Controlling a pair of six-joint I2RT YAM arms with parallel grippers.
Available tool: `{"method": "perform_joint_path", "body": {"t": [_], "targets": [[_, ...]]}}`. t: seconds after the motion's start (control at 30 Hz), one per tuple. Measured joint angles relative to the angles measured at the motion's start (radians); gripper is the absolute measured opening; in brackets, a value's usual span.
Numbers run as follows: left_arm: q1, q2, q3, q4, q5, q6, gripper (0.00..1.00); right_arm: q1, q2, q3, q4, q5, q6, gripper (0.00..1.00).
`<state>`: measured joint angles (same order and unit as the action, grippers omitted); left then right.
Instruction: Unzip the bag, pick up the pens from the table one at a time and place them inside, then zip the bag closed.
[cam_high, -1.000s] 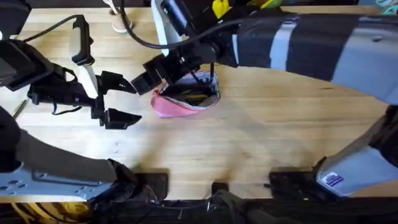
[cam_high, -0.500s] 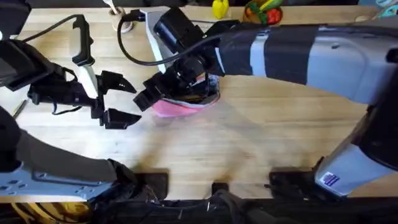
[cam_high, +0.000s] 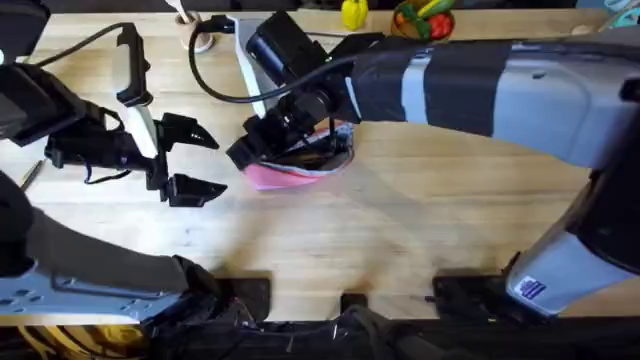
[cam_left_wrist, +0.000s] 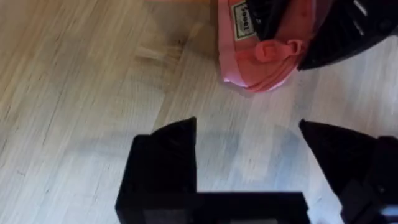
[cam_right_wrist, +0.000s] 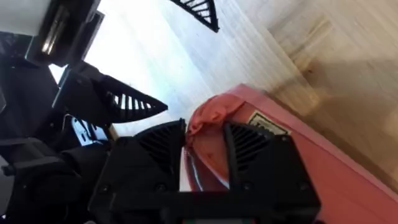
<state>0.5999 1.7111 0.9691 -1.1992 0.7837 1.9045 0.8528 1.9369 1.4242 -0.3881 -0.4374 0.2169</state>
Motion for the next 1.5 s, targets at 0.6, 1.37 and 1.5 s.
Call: {"method": "perform_joint_path", "body": {"t": [0.6,1.37,1.5], "targets": [[0.000,0.000,0.000,0.000,0.000,0.000,0.979,0.005,0.000,0.000,0.023,-0.021,0.031,0.035],[0.000,0.000,0.000,0.001,0.112,0.000,0.983,-0.078,0.010,0.118,0.002,-0.026,0.018,0.031],[0.000,0.000,0.000,0.007,0.199,0.000,0.983,-0.078,0.010,0.118,0.002,-0.026,0.018,0.031]]}}
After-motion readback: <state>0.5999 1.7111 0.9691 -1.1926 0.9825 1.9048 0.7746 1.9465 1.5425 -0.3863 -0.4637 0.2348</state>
